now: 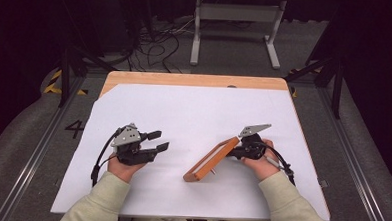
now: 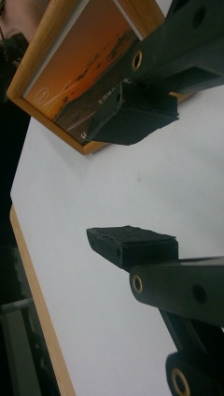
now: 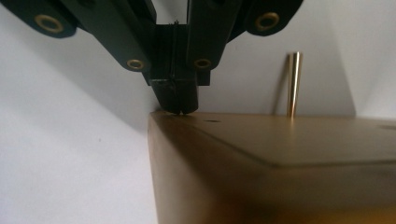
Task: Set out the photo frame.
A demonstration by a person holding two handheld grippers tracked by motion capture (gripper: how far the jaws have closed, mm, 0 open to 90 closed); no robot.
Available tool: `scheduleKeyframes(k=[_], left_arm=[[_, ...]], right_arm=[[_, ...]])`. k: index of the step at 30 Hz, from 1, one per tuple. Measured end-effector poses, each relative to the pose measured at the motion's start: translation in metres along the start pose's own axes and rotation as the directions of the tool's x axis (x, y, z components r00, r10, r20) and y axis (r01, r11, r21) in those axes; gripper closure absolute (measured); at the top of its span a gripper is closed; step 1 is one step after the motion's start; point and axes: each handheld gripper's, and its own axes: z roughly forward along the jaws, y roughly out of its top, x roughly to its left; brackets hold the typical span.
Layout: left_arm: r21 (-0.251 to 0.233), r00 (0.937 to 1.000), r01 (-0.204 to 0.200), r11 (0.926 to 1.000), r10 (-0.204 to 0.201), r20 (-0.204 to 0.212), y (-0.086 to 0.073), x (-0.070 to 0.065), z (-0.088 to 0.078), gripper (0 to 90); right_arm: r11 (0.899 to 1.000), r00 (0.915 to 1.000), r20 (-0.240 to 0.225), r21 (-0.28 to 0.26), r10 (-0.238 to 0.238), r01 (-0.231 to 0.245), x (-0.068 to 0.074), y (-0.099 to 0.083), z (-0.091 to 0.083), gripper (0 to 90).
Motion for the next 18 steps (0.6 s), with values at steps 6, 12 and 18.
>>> scheduleKeyframes(k=[6, 12, 18], left_arm=[[0.001, 1.0, 0.002, 1.0, -0.002, -0.004, -0.001, 0.001, -0.002, 47.3], [-0.003, 1.0, 0.0, 1.0, 0.0, -0.008, -0.001, 0.001, -0.002, 47.3], [-0.006, 1.0, -0.003, 1.0, 0.003, -0.009, -0.001, 0.002, -0.002, 47.3]], right_arm=[[1.0, 0.9996, -0.004, -0.004, 0.027, -0.027, -0.005, 0.011, 0.009, 90.0], [0.999, 0.9991, 0.006, -0.001, 0.042, -0.042, -0.008, 0.023, 0.022, 90.0], [0.999, 0.9993, 0.002, 0.0, 0.038, -0.038, -0.009, 0.036, 0.031, 90.0]])
